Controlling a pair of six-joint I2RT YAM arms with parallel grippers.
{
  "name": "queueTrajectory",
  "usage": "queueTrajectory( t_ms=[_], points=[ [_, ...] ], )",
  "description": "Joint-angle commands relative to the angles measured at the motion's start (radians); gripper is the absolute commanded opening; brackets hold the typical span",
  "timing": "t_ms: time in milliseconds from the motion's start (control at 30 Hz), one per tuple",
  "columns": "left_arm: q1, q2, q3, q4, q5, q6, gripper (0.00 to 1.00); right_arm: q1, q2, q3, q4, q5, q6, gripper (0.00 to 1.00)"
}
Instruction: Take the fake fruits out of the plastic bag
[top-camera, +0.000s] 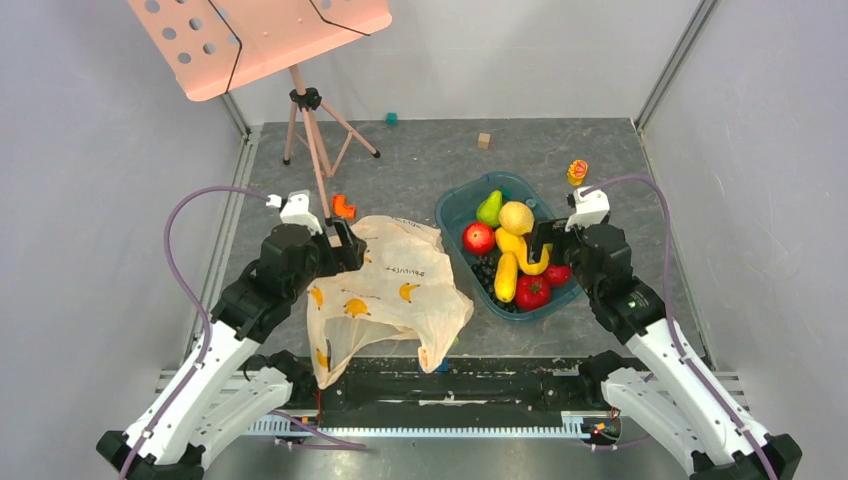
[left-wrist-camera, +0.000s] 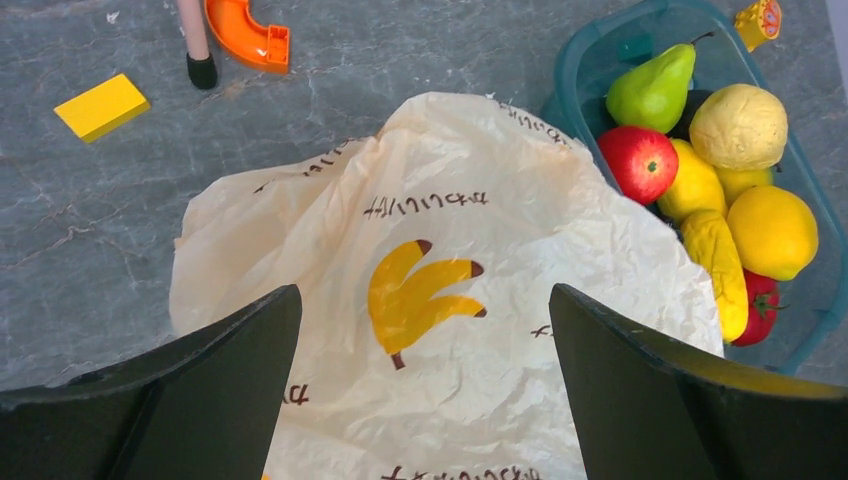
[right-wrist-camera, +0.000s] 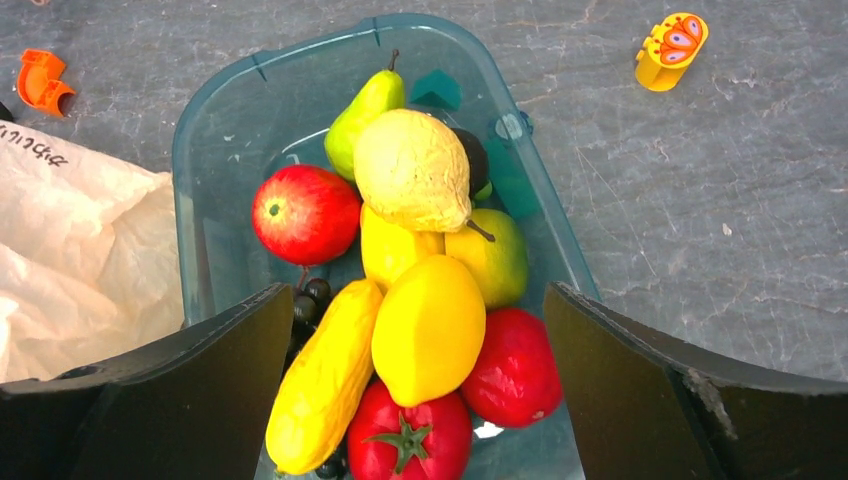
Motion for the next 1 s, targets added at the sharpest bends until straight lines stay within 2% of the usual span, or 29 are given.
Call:
queueTrajectory(
  t_ms=[0, 267, 500, 733, 967],
  points=[
    [-0.002, -0.060, -0.034, -0.050, -0.034, 0.018, 1.00, -0.003, -0.076, -0.052, -0.031, 0.001, 0.014, 0.98],
    [-0.002, -0.158, -0.092, -0.064, -0.053, 0.018, 1.00, -0.004, -0.181, -0.142, -0.075, 0.031, 0.033, 0.98],
    [-0.002, -0.122, -0.054, -0.119, -0.086, 0.044, 1.00, -0.004, -0.259, -0.183, -0.098, 0.091, 0.049, 0.98],
    [-0.002, -0.122, -0.067, -0.108, -0.103, 0.041, 1.00, -0.004, -0.312, -0.218, -0.107, 0.262, 0.083, 0.98],
    [-0.002, -0.138, -0.058, -0.123, -0.131, 0.035, 1.00, -0.003, -0.304, -0.230, -0.098, 0.209, 0.079, 0.98]
  ],
)
